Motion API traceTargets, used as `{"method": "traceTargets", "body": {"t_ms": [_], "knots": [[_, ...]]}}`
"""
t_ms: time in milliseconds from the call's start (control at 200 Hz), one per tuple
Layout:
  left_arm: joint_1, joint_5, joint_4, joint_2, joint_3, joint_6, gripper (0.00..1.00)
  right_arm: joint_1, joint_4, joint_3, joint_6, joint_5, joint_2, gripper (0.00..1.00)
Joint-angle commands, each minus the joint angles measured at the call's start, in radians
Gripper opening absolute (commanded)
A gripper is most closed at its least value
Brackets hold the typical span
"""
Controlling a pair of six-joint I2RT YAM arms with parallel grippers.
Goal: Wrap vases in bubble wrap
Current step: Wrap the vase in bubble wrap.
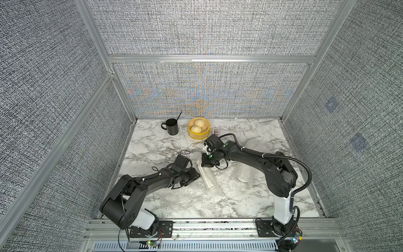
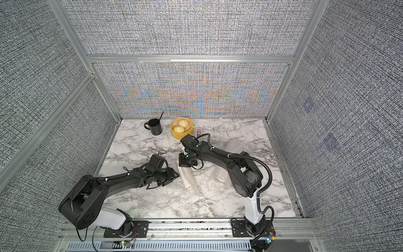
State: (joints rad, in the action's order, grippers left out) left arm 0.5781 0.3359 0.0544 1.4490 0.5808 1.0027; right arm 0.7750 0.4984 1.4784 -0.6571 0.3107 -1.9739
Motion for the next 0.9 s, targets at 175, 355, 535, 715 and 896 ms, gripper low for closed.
{"method": "traceTargets", "body": {"t_ms": [175, 355, 535, 715, 896], "knots": [[-0.015, 0.008, 0.008, -0.137, -0.108, 0.058, 0.51, 0.049, -0.056, -0.010, -0.055, -0.126, -0.018, 0.00], [0.000, 0.013, -0.005, -0.279, -0.160, 0.074, 0.51, 0.063, -0.086, -0.030, -0.067, -0.128, -0.032, 0.00], [0.041, 0.024, -0.020, -0.315, -0.106, 0.012, 0.51, 0.070, -0.095, -0.030, -0.068, -0.130, -0.033, 0.00], [0.077, 0.029, -0.061, -0.222, -0.053, -0.001, 0.50, 0.072, -0.096, -0.030, -0.066, -0.126, -0.033, 0.00], [0.080, 0.028, -0.075, -0.157, -0.047, 0.001, 0.38, 0.071, -0.099, -0.033, -0.065, -0.124, -0.029, 0.00]]}}
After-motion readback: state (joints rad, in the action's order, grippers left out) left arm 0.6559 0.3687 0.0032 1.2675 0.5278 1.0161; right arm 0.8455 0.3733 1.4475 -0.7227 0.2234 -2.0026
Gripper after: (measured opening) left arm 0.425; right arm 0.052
